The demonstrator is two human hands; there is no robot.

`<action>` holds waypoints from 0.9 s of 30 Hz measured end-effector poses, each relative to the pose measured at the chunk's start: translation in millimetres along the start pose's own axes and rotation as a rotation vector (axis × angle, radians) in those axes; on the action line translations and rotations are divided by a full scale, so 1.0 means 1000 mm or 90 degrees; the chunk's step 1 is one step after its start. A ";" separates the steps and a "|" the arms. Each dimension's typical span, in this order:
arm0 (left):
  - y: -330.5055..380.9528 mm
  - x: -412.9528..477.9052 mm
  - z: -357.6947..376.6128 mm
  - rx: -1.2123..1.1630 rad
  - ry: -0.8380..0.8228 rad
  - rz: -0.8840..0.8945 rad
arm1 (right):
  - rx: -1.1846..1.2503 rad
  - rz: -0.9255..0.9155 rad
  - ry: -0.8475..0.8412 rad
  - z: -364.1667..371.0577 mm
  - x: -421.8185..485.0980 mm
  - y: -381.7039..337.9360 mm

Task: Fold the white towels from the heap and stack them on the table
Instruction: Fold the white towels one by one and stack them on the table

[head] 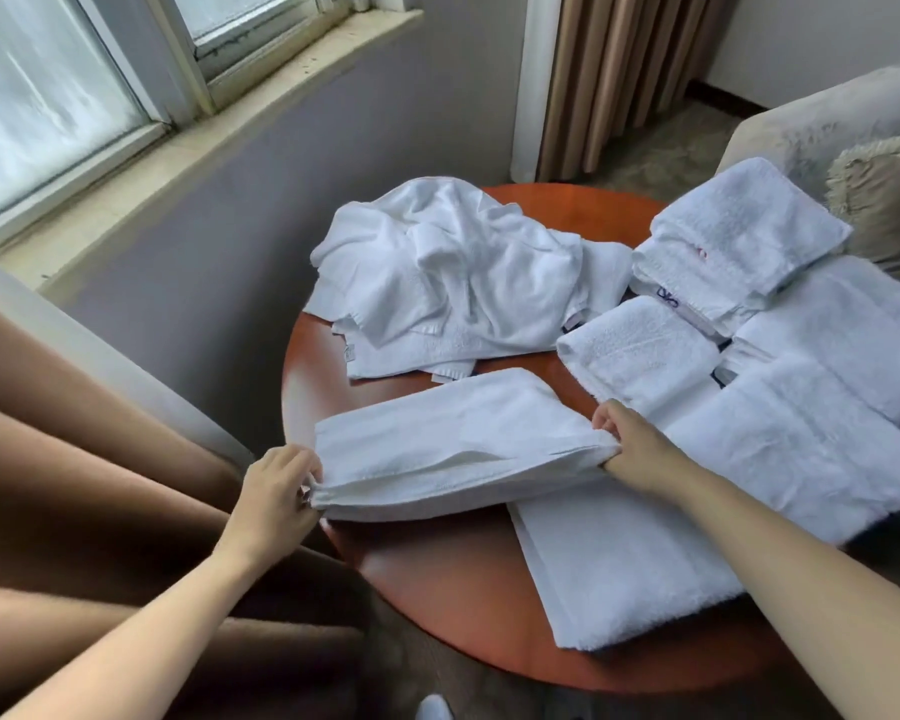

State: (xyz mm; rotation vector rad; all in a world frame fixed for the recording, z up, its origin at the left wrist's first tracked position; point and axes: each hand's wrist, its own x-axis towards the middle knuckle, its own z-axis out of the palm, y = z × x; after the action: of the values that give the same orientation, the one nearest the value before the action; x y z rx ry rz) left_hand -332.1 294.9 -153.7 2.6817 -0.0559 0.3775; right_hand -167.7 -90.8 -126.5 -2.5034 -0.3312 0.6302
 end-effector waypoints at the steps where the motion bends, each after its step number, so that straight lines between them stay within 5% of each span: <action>1: 0.000 -0.004 0.002 0.005 -0.034 0.029 | -0.030 0.005 -0.035 0.002 -0.002 0.002; 8: 0.013 -0.010 0.008 0.117 -0.275 0.232 | -0.081 0.008 -0.129 0.015 -0.009 0.008; 15: 0.026 -0.003 0.015 0.140 -0.577 0.081 | 0.056 0.073 -0.185 0.004 0.000 -0.006; 20: 0.048 0.023 0.021 0.152 -0.570 -0.085 | 0.145 0.173 -0.012 0.015 0.010 -0.011; 23: 0.061 0.033 0.034 0.091 -0.541 -0.128 | 0.246 0.219 -0.071 0.019 0.007 -0.015; 27: 0.074 0.065 0.041 -0.001 -0.412 -0.130 | 0.200 0.073 -0.073 0.005 0.010 -0.024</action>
State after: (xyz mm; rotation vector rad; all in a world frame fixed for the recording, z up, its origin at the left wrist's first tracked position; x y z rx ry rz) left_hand -266.4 211.8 -141.0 2.6591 0.0267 -0.5560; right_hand -163.7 -65.6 -121.0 -2.2009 -0.1187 0.8072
